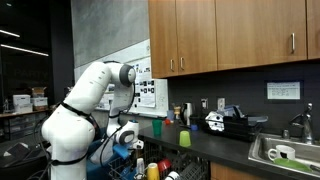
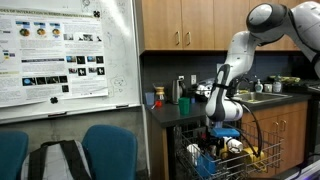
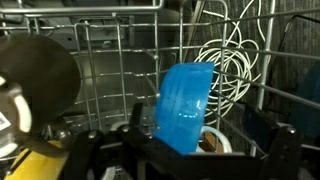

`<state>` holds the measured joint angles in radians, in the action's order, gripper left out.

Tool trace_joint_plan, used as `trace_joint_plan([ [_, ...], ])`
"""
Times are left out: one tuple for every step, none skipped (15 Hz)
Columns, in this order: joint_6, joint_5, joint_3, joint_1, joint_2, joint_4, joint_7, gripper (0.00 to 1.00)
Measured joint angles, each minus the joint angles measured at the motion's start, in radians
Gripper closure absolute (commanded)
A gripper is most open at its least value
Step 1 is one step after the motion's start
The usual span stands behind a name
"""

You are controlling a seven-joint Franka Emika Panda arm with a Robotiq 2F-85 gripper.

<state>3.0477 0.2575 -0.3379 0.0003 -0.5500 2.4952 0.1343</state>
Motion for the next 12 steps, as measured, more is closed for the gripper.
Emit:
trace_joint_plan([
  [0.001,0.0,0.0,-0.003,-0.007,-0.006,-0.007,0.0],
  [0.001,0.0,0.0,-0.005,-0.014,-0.013,-0.011,0.0],
  [0.001,-0.001,-0.001,-0.006,-0.021,-0.019,-0.014,0.0],
  [0.001,-0.001,-0.001,-0.007,-0.027,-0.025,-0.017,0.0],
  [0.001,-0.001,-0.001,-0.007,-0.034,-0.031,-0.02,0.0],
  [0.001,-0.001,-0.001,-0.007,-0.041,-0.036,-0.023,0.0],
  [0.001,-0.001,-0.001,-0.007,-0.048,-0.041,-0.025,0.0],
  [0.001,-0.001,-0.002,-0.007,-0.054,-0.045,-0.025,0.0],
  [0.001,-0.001,-0.002,-0.007,-0.06,-0.049,-0.026,0.0],
  [0.001,-0.001,-0.003,-0.008,-0.065,-0.051,-0.026,0.0],
  [0.002,-0.001,-0.005,-0.011,-0.07,-0.053,-0.026,0.0],
  [0.002,-0.001,-0.008,-0.015,-0.075,-0.055,-0.027,0.0],
])
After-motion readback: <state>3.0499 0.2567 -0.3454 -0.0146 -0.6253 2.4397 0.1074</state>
